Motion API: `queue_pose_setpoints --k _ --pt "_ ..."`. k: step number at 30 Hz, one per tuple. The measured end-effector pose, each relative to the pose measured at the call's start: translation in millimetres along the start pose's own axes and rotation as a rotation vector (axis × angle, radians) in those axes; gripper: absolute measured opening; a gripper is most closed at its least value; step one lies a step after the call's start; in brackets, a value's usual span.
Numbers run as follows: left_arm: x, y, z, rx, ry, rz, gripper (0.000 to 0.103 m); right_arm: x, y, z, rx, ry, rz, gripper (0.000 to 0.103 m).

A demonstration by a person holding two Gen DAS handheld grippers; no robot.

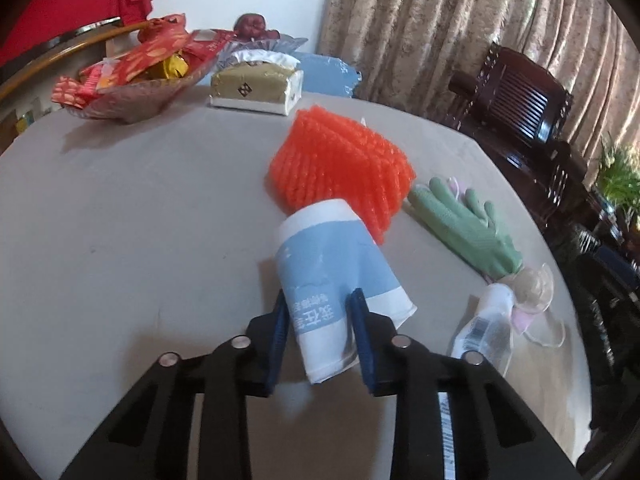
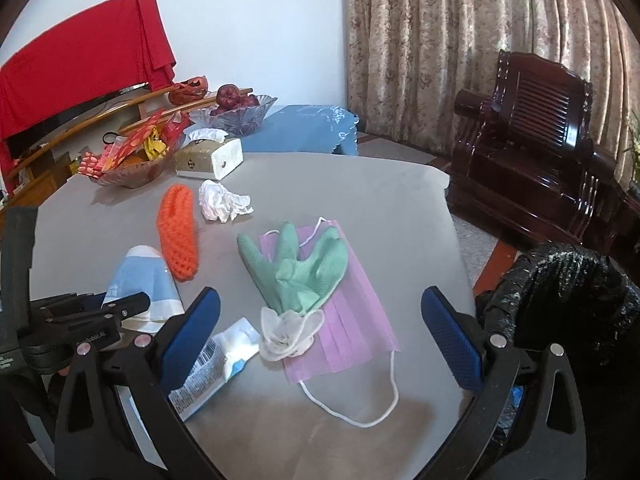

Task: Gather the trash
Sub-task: 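Grasp the blue-and-white paper cup with the left tool while the right grasps the green glove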

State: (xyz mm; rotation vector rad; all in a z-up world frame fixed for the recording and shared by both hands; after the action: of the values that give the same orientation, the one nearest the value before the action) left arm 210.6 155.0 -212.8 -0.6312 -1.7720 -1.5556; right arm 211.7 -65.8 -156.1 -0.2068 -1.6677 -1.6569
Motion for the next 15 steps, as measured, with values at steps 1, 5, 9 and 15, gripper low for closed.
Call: queue_pose_setpoints --k 1,5,9,15 --pt "4 1 1 0.001 0.006 -0.012 0.027 0 0 0 0.000 0.003 0.001 0.098" --pt "23 5 4 -0.007 0.027 -0.065 0.025 -9 -2 3 0.000 0.009 0.013 0.097" --pt "31 8 7 -0.017 0.046 -0.093 0.025 -25 -2 3 -0.024 0.019 0.047 0.090" --pt "39 13 9 -0.026 0.073 -0.121 0.025 -53 8 1 -0.029 0.006 0.094 0.085"
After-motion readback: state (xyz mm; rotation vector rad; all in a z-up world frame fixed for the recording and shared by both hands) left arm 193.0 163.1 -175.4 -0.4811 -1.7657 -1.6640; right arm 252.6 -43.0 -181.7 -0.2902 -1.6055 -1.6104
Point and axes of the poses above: each gripper's, at about its wrist camera, not at the fingertips, and x roughly against the way its jaws point, z to its left, y to its top, the point moved 3 cm from there along -x, roughly the way its jaws point, and after that the axes turned 10 degrees about y, right-handed, at the moved point
